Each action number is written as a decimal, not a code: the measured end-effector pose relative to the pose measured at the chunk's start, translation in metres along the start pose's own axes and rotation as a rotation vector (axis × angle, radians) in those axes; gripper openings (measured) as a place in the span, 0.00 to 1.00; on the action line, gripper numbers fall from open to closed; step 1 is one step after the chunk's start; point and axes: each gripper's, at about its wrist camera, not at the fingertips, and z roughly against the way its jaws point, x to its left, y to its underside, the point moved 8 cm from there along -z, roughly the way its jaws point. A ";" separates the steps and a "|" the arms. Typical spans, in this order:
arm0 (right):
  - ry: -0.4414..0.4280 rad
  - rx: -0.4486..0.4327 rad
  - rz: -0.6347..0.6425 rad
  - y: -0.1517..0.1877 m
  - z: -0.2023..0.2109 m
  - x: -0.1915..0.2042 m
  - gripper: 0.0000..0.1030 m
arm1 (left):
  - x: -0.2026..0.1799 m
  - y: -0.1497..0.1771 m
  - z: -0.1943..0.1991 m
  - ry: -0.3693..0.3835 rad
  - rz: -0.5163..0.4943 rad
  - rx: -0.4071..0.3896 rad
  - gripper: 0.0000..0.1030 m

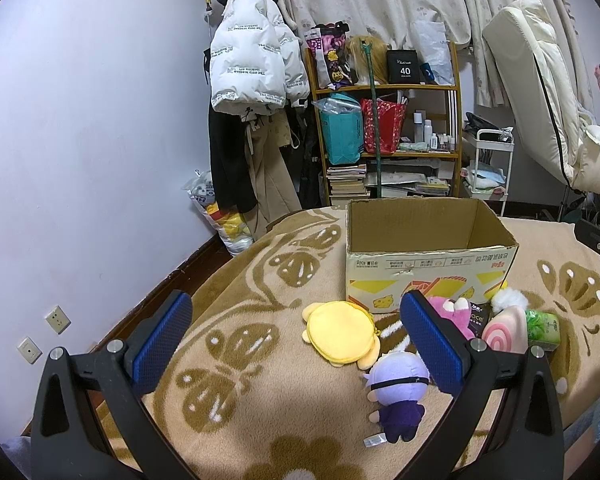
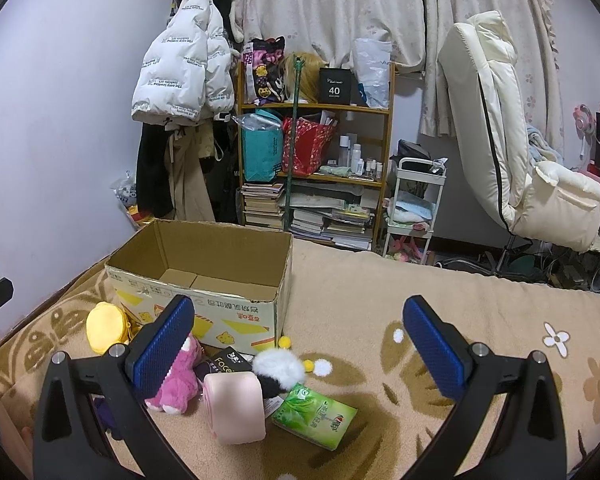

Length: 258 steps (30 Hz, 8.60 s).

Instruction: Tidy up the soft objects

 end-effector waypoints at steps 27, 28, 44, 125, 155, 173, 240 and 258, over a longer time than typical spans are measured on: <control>-0.002 -0.001 -0.001 0.000 0.001 -0.001 1.00 | -0.001 0.001 -0.001 -0.003 -0.004 0.003 0.99; -0.001 -0.002 0.000 0.000 0.002 -0.001 1.00 | -0.001 0.001 -0.001 -0.002 -0.004 0.003 0.99; 0.003 -0.010 0.000 -0.004 0.004 -0.003 1.00 | -0.002 0.002 -0.002 -0.003 -0.006 0.007 1.00; -0.147 0.384 0.060 0.075 -0.108 0.057 1.00 | -0.048 0.065 -0.175 0.042 -0.059 0.544 0.99; -0.278 0.468 0.037 0.094 -0.110 0.070 0.42 | -0.055 0.104 -0.206 0.162 0.058 0.687 0.66; -0.207 0.162 -0.017 0.036 -0.057 0.046 0.29 | -0.032 0.064 -0.156 0.041 0.018 0.486 0.57; -0.152 -0.025 0.011 -0.048 -0.147 0.057 0.35 | -0.119 -0.072 -0.144 0.209 -0.125 -0.016 0.61; -0.204 0.066 -0.027 -0.035 -0.147 0.058 0.44 | -0.120 -0.055 -0.152 0.239 -0.117 0.071 0.78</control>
